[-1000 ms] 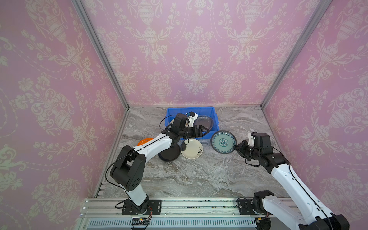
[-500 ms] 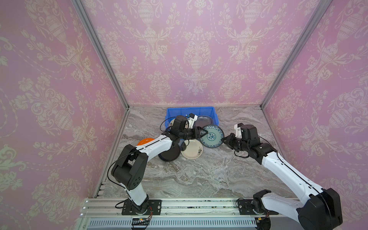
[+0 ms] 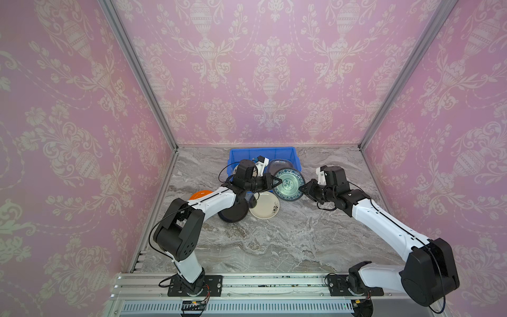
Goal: Place the plates into the plastic bin on the countertop
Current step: Place the plate in the plastic bin.
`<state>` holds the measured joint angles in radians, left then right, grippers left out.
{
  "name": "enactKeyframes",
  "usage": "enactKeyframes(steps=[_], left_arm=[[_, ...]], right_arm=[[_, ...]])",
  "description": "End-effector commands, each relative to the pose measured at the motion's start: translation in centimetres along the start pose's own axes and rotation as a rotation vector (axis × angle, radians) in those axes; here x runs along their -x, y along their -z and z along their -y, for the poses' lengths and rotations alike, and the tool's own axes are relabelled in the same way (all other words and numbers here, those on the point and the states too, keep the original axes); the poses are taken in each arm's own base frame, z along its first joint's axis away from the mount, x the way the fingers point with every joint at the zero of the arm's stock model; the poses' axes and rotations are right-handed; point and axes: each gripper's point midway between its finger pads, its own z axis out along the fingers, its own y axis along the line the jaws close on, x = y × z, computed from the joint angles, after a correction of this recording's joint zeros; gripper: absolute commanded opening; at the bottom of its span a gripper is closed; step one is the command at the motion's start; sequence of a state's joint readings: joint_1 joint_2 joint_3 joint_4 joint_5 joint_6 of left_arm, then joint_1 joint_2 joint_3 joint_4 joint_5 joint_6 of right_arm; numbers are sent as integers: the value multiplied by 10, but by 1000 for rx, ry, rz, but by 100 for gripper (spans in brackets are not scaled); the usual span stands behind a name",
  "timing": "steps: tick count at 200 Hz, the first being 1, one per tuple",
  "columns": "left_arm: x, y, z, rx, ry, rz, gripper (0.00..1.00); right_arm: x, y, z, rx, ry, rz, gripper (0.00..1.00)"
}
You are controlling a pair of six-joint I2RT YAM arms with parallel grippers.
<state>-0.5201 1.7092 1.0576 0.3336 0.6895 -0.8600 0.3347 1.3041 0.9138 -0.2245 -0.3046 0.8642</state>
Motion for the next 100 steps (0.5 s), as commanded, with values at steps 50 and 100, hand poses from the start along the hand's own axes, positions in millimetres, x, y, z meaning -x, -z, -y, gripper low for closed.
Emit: enactKeyframes(steps=[50,100], left_arm=[[-1,11,1,-99,89,-2,5],[15,51,-27,100,27,96,99]], right_arm=[[23,-5,-53,176,49,42,0],[45,-23,-70,154,72,50,0]])
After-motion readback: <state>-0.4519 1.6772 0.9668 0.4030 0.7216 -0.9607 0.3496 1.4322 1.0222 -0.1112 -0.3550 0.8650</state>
